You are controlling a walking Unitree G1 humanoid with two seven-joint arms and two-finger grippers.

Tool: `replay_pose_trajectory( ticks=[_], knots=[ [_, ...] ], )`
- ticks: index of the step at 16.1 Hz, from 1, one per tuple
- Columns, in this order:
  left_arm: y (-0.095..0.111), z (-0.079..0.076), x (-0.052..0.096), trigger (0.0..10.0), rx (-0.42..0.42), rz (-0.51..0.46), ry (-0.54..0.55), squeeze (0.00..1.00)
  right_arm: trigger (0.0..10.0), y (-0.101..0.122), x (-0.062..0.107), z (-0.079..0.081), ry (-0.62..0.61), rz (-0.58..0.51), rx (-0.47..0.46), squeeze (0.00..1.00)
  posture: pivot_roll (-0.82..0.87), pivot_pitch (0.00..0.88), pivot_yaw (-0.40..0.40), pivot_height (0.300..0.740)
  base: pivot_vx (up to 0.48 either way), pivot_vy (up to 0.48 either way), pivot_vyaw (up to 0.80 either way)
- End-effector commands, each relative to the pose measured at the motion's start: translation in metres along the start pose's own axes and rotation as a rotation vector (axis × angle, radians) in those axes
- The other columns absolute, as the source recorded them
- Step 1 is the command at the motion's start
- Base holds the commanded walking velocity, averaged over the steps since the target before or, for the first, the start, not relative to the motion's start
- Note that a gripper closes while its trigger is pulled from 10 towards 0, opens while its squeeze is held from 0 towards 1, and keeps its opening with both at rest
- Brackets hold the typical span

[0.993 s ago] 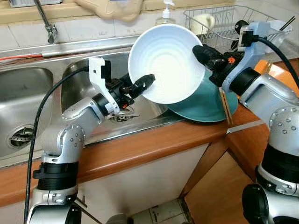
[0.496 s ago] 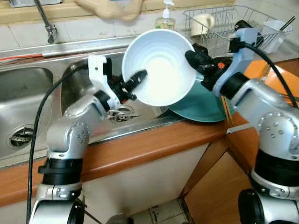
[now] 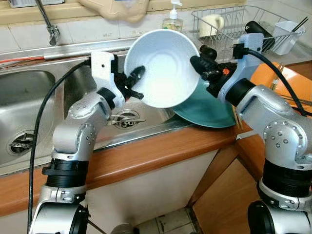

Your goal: Kitchen organization

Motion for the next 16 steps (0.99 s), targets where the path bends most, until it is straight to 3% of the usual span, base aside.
replay_pose_trajectory(
  ticks=[1, 3, 4, 6, 7, 8, 10, 11, 12, 13, 14, 15, 16],
  knots=[
    [-0.009, 0.003, -0.001, 0.0, -0.027, 0.051, 0.019, 0.00, 10.0, 0.016, 0.001, 0.019, 0.085, -0.082, 0.037, 0.00, -0.03, 0.000, 0.050, 0.740, 0.000, 0.000, 0.00],
    [-0.005, 0.006, -0.002, 0.0, -0.021, 0.027, 0.040, 0.00, 10.0, 0.015, 0.000, 0.017, 0.061, -0.085, 0.065, 0.00, -0.03, 0.000, 0.050, 0.740, 0.000, 0.000, 0.00],
    [0.001, 0.011, -0.003, 0.0, -0.002, -0.005, 0.068, 0.00, 10.0, 0.013, 0.000, 0.020, 0.105, -0.075, 0.056, 1.00, -0.03, 0.000, 0.048, 0.740, 0.000, 0.000, 0.00],
    [0.009, 0.018, -0.003, 0.0, 0.027, -0.044, 0.107, 0.00, 10.0, 0.013, 0.001, 0.020, 0.103, -0.066, 0.086, 1.00, -0.03, 0.000, 0.048, 0.740, 0.000, 0.000, 0.00],
    [0.014, 0.024, -0.003, 0.0, 0.038, -0.066, 0.134, 0.00, 10.0, 0.013, 0.001, 0.021, 0.104, -0.058, 0.102, 0.19, -0.03, 0.000, 0.046, 0.740, 0.000, 0.000, 0.00],
    [0.018, 0.031, -0.002, 0.0, 0.049, -0.087, 0.170, 0.00, 10.0, 0.011, 0.001, 0.022, 0.114, -0.042, 0.121, 0.00, -0.03, 0.000, 0.046, 0.740, 0.000, 0.000, 0.00],
    [0.021, 0.043, 0.000, 0.0, 0.035, -0.093, 0.227, 0.00, 10.0, 0.007, 0.002, 0.024, 0.128, -0.017, 0.155, 0.00, -0.03, 0.000, 0.044, 0.740, 0.000, 0.000, 0.00],
    [0.021, 0.060, 0.004, 0.0, 0.022, -0.095, 0.314, 0.00, 10.0, 0.000, 0.003, 0.025, 0.141, 0.015, 0.193, 0.00, -0.03, 0.000, 0.044, 0.740, 0.000, 0.000, 0.00],
    [0.022, 0.064, 0.005, 0.0, 0.011, -0.094, 0.338, 0.00, 10.0, -0.002, 0.004, 0.026, 0.144, 0.030, 0.204, 0.00, -0.03, 0.000, 0.044, 0.740, 0.000, 0.000, 0.00],
    [0.018, 0.078, 0.009, 0.0, -0.070, -0.048, 0.410, 0.00, 10.0, -0.011, 0.006, 0.028, 0.162, 0.085, 0.249, 0.00, -0.03, 0.000, 0.044, 0.740, 0.000, 0.000, 0.00],
    [0.016, 0.081, 0.009, 0.0, -0.096, -0.033, 0.422, 0.00, 10.0, -0.013, 0.006, 0.028, 0.165, 0.095, 0.258, 0.00, -0.03, 0.000, 0.044, 0.740, 0.000, 0.000, 0.00],
    [0.003, 0.092, 0.012, 0.0, -0.186, 0.061, 0.467, 0.00, 10.0, -0.023, 0.008, 0.032, 0.198, 0.148, 0.297, 0.00, -0.03, 0.000, 0.043, 0.740, 0.000, 0.000, 0.00],
    [-0.003, 0.094, 0.013, 0.0, -0.209, 0.095, 0.475, 0.00, 10.0, -0.026, 0.009, 0.033, 0.212, 0.164, 0.310, 0.00, -0.03, 0.000, 0.042, 0.740, 0.000, 0.000, 0.00]
  ],
)
Point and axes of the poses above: a point about 5 cm out from each wrist's last joint towards the gripper, its own x axis pointing back from the gripper into the wrist, its own y axis along the axis of the wrist's last joint, z = x × y, the point moved 3 cm from there along -x, pointing out of the wrist towards the gripper, and after that the axes turned 4 degrees about -x, right-handed, at the moved point
